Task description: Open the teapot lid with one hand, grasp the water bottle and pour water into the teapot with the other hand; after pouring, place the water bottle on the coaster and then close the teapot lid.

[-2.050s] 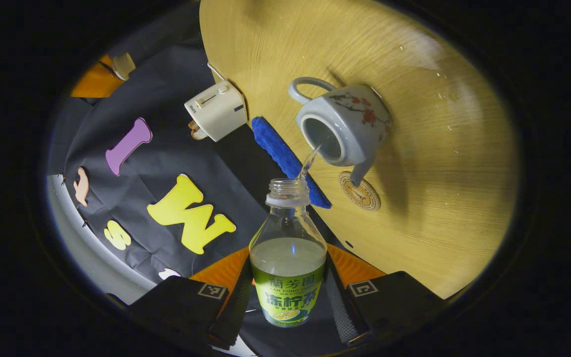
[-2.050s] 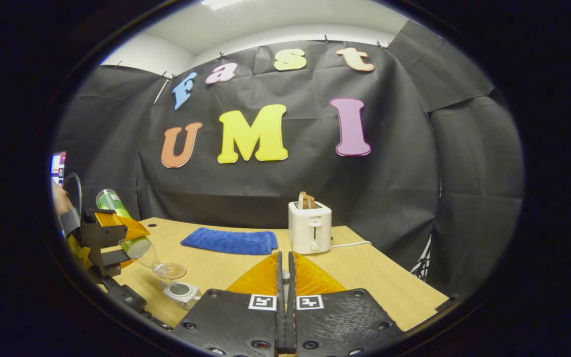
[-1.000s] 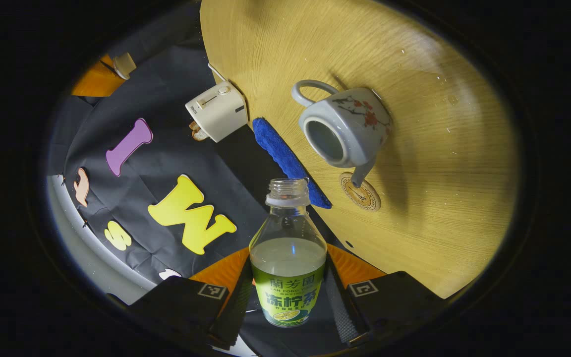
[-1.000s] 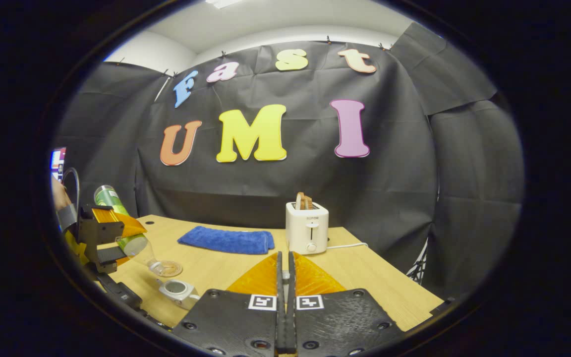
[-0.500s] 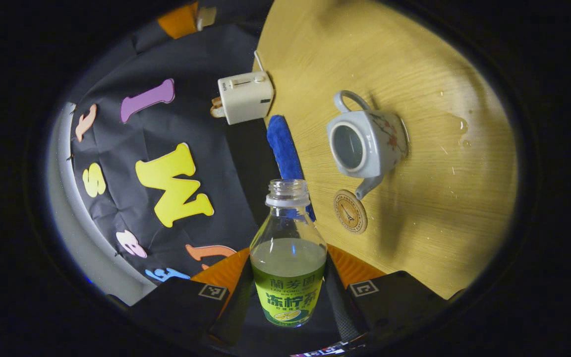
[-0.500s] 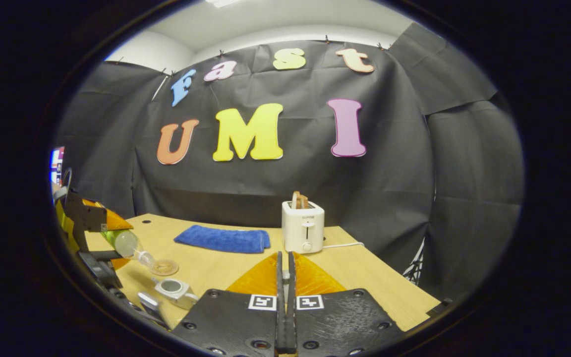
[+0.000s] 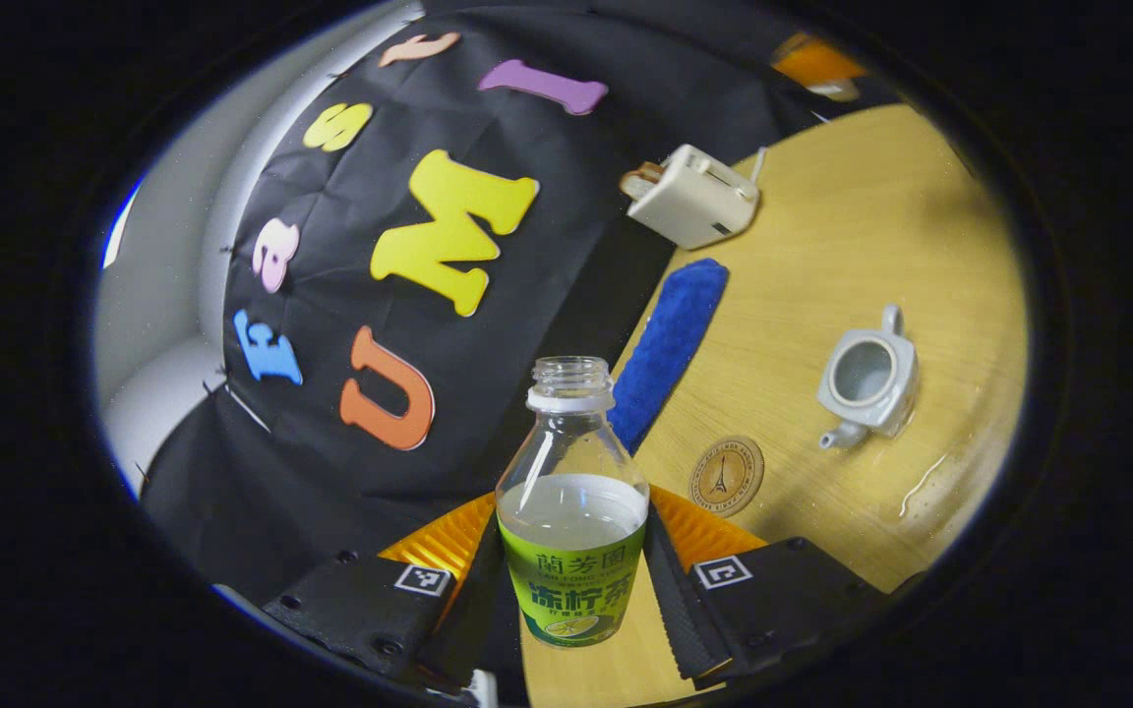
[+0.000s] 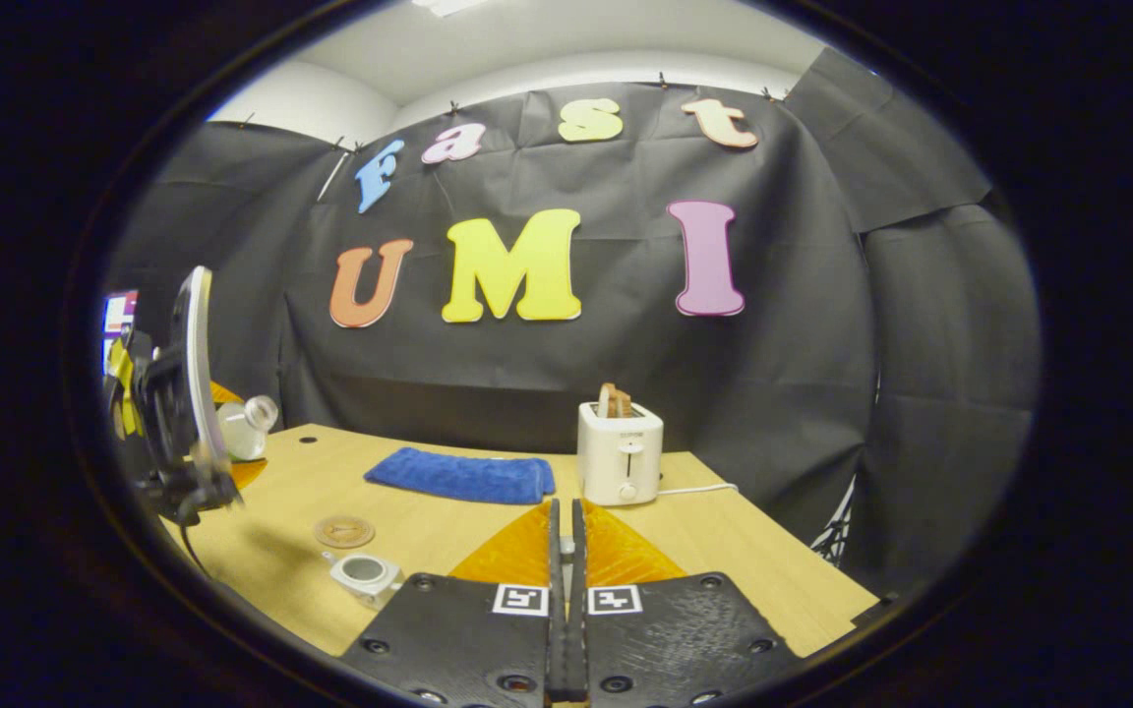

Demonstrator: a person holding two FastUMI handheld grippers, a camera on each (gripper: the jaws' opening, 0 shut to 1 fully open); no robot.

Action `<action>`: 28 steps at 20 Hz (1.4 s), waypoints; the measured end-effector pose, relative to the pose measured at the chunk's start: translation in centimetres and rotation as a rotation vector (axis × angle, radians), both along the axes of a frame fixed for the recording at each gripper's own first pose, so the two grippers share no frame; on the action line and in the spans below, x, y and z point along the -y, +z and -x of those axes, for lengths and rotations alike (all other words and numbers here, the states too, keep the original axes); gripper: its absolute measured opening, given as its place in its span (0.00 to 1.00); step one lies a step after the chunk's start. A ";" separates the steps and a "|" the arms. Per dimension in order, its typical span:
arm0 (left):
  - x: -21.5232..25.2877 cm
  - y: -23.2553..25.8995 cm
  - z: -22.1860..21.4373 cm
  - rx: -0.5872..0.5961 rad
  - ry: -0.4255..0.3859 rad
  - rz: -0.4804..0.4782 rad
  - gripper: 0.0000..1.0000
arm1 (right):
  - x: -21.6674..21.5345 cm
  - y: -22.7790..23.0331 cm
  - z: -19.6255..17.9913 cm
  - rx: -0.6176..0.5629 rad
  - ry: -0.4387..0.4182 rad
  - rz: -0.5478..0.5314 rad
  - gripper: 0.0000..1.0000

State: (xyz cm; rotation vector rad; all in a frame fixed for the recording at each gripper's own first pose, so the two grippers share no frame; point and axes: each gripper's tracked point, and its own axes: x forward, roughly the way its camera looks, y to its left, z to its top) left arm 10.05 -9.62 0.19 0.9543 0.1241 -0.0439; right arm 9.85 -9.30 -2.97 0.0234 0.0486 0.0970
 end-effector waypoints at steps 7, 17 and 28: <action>0.4 -1.6 -2.5 -0.010 -0.041 0.595 0.76 | -1.0 -0.3 0.1 -0.008 0.009 -0.011 0.00; 2.3 -3.2 -8.2 0.045 -0.116 0.990 0.77 | 0.4 -1.5 -1.1 -0.027 -0.036 -0.009 0.00; 2.9 -5.2 -9.2 0.035 -0.112 0.934 0.80 | -0.4 -2.9 -1.7 -0.050 -0.029 0.008 0.00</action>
